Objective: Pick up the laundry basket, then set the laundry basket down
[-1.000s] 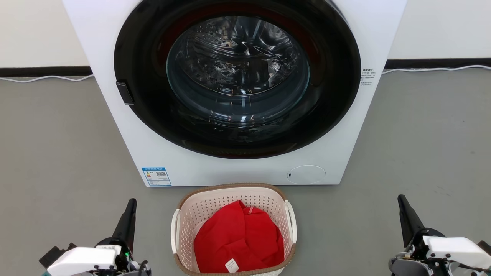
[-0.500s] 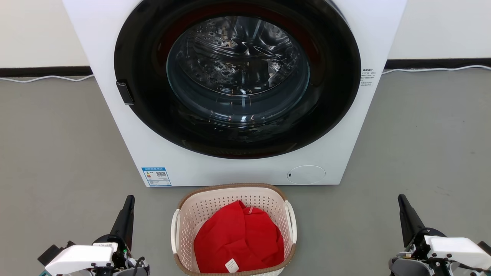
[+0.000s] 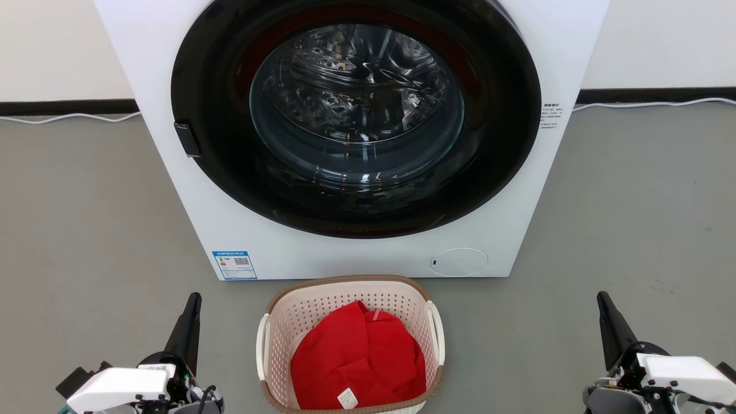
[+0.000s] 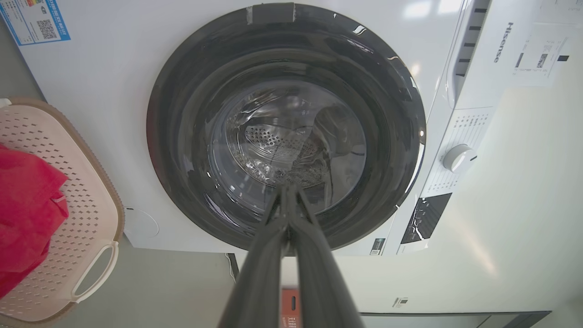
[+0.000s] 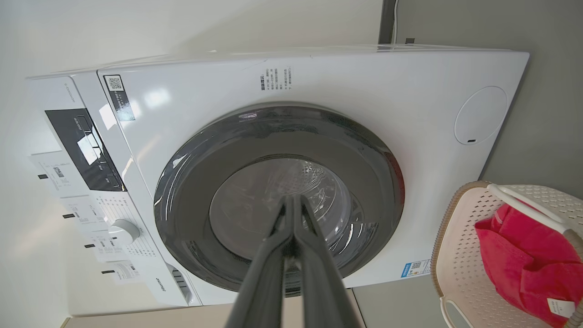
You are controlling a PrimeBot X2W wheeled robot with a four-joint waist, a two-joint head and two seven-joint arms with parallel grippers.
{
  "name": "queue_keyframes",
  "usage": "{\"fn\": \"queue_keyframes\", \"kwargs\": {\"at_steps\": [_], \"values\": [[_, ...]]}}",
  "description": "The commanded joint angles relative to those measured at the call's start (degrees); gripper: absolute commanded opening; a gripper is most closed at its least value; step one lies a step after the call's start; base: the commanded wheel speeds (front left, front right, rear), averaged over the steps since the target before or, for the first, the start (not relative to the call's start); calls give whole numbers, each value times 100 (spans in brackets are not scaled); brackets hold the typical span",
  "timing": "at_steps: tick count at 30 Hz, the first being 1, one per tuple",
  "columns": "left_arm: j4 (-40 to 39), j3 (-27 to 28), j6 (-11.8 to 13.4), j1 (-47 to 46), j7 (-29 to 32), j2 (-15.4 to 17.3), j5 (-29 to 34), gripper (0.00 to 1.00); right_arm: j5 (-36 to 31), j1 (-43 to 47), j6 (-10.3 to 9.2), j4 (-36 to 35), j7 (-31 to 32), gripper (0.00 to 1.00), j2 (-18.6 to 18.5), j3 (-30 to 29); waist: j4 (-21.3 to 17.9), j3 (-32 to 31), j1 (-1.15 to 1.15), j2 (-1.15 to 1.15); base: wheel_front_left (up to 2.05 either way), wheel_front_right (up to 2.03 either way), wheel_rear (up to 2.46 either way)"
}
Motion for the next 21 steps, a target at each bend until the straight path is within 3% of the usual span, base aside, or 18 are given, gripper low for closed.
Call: {"fn": "queue_keyframes", "kwargs": {"at_steps": [1,21], "values": [[-124,177,-41,-302,19,37,26,0,-1,-324,42,-171,67,0,-43,90,0,0,0,0,0,0,0],[-122,213,-41,-305,48,12,56,0,-28,-327,42,-169,93,0,-20,57,0,0,0,0,0,0,0]]}}
